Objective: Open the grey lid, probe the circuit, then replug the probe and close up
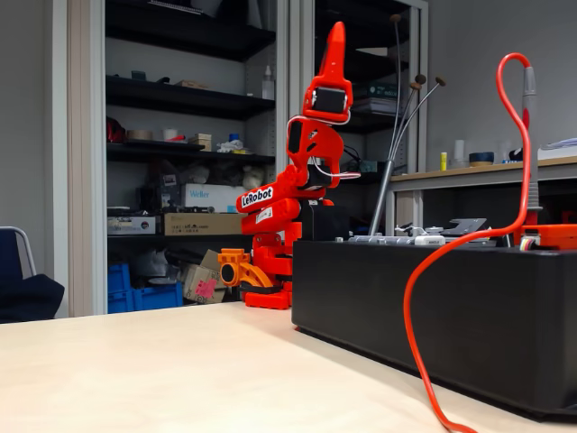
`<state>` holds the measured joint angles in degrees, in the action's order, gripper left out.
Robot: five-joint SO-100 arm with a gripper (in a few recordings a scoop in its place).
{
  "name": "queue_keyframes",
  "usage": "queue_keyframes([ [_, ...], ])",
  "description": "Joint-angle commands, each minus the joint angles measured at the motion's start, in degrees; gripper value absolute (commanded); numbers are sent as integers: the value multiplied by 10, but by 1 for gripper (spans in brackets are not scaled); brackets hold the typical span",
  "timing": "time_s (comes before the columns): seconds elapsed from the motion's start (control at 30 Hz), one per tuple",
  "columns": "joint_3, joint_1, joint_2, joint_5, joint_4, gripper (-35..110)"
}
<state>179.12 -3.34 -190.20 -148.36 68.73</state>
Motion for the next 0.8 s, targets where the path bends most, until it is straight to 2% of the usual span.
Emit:
queue_keyframes([
  [0.0,8,4,-2,-18,61,0],
  [0.53,9,12,-2,-11,408,0],
  [0.77,9,-4,-2,-27,423,0],
])
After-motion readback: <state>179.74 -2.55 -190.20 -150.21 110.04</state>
